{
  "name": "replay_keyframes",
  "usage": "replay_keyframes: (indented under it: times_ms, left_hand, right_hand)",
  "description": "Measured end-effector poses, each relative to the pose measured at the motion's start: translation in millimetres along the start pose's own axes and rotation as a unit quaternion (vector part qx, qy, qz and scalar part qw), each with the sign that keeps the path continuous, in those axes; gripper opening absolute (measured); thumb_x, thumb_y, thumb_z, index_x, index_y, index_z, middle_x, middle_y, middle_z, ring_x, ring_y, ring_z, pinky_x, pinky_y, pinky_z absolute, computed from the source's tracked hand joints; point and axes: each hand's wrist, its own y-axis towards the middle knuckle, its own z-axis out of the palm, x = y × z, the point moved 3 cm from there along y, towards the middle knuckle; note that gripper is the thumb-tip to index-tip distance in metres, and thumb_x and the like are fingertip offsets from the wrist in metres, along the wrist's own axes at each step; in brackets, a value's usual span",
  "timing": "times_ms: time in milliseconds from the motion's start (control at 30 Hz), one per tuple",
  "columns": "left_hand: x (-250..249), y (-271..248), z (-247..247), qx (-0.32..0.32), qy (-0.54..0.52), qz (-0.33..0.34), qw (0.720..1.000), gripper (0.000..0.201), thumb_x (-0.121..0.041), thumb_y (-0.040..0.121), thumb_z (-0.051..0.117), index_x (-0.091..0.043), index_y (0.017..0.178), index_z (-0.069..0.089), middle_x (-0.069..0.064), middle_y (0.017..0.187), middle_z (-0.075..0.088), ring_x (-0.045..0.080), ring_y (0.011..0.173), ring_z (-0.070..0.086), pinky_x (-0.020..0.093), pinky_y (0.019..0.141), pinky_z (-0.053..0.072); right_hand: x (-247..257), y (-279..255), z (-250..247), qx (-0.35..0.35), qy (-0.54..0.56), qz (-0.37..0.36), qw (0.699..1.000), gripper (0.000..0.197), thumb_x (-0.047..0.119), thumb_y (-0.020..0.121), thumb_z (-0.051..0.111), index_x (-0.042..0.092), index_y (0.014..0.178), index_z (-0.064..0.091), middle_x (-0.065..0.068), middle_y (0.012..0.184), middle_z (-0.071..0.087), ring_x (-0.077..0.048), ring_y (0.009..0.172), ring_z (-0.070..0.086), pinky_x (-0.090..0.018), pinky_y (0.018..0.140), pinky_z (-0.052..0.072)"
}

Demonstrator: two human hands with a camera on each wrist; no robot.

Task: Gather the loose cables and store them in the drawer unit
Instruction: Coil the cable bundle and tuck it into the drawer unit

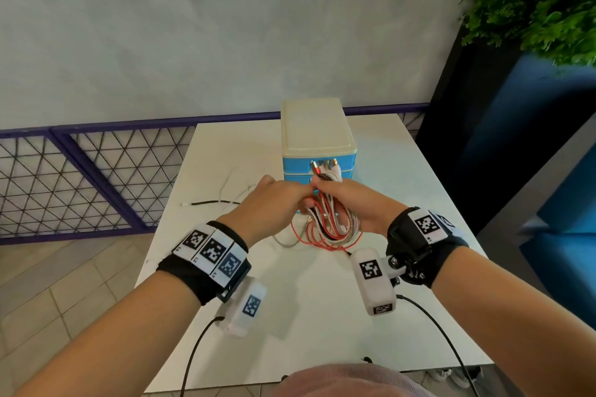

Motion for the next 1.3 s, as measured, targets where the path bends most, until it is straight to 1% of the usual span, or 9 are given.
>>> replay_keyframes:
  times_ms: [133,267,367,533,667,900,1000,1167,1300]
  left_hand:
    - [-8,0,-9,0.014,-0.012,-0.008,1.000,0.022,-0.010,0.094,0.037,-0.024,0.093,0.053,-0.010,0.085,0.059,0.018,0.078,0.054,0.032,0.088,0.034]
    - [2,-2,-5,-0.005,-0.153,-0.054,0.987,0.011,-0.020,0.094,0.045,-0.017,0.105,0.044,0.006,0.090,0.068,0.028,0.081,0.062,0.043,0.078,0.050]
    - [6,0,-5,-0.012,-0.248,-0.070,0.966,0.035,-0.021,0.088,0.060,-0.025,0.096,0.026,0.013,0.081,0.067,0.028,0.067,0.062,0.043,0.064,0.051]
    - [20,5,-12,0.043,-0.341,-0.145,0.928,0.044,-0.034,0.081,0.072,-0.018,0.097,0.034,-0.003,0.064,0.063,0.005,0.048,0.049,0.015,0.047,0.038]
    - [35,-2,0,0.151,-0.421,-0.180,0.876,0.026,-0.038,0.084,0.067,-0.014,0.088,0.056,-0.005,0.057,0.054,0.009,0.051,0.049,0.023,0.055,0.038]
    - [34,-17,13,0.217,-0.589,-0.176,0.759,0.033,-0.033,0.100,0.036,-0.013,0.079,0.050,-0.007,0.048,0.037,0.011,0.049,0.045,0.035,0.093,0.039]
    - [25,-21,15,0.216,-0.662,-0.174,0.697,0.033,-0.031,0.102,0.028,-0.011,0.085,0.048,-0.002,0.058,0.037,0.014,0.052,0.040,0.033,0.083,0.040]
    - [3,-9,18,0.072,-0.610,-0.189,0.766,0.032,-0.030,0.104,0.025,-0.015,0.079,0.041,-0.003,0.062,0.032,0.007,0.046,0.038,0.029,0.069,0.036]
    - [-25,-4,15,-0.003,-0.555,-0.175,0.813,0.031,-0.029,0.103,0.024,-0.016,0.079,0.039,-0.003,0.065,0.032,0.009,0.051,0.035,0.023,0.059,0.035]
  right_hand:
    - [-2,-2,14,0.114,0.084,0.054,0.988,0.040,0.045,0.096,0.051,0.011,0.074,0.052,-0.004,0.077,0.060,-0.032,0.107,0.061,-0.041,0.080,0.050]
    - [0,-8,17,0.158,0.072,0.063,0.983,0.027,0.032,0.099,0.049,0.008,0.089,0.057,-0.014,0.102,0.064,-0.035,0.115,0.058,-0.043,0.089,0.051]
    - [-3,-11,17,0.149,0.078,0.059,0.984,0.024,0.003,0.097,0.047,0.001,0.120,0.055,-0.021,0.116,0.064,-0.023,0.096,0.070,-0.035,0.078,0.058]
    - [-3,-7,14,0.105,-0.005,0.018,0.994,0.018,0.002,0.093,0.055,0.001,0.110,0.062,-0.012,0.100,0.072,-0.009,0.064,0.061,-0.027,0.071,0.051]
    - [4,-5,1,0.014,-0.074,-0.006,0.997,0.017,0.002,0.095,0.052,0.004,0.085,0.066,-0.003,0.060,0.063,-0.010,0.053,0.058,-0.021,0.057,0.051]
    - [-2,-1,-18,-0.083,-0.015,-0.015,0.996,0.011,-0.004,0.094,0.050,0.001,0.096,0.060,-0.002,0.055,0.059,-0.011,0.046,0.052,-0.025,0.050,0.050]
    - [-5,2,-16,-0.122,0.011,-0.039,0.992,0.015,-0.005,0.094,0.046,0.002,0.097,0.059,-0.003,0.064,0.061,-0.009,0.048,0.051,-0.024,0.049,0.048]
    - [-8,5,-9,-0.190,-0.053,-0.057,0.979,0.014,0.015,0.097,0.052,0.006,0.088,0.059,-0.007,0.067,0.054,-0.014,0.051,0.049,-0.023,0.049,0.045]
    - [-11,7,-1,-0.164,0.031,-0.060,0.984,0.027,0.034,0.098,0.052,0.009,0.098,0.061,-0.005,0.071,0.058,-0.014,0.057,0.055,-0.027,0.055,0.046]
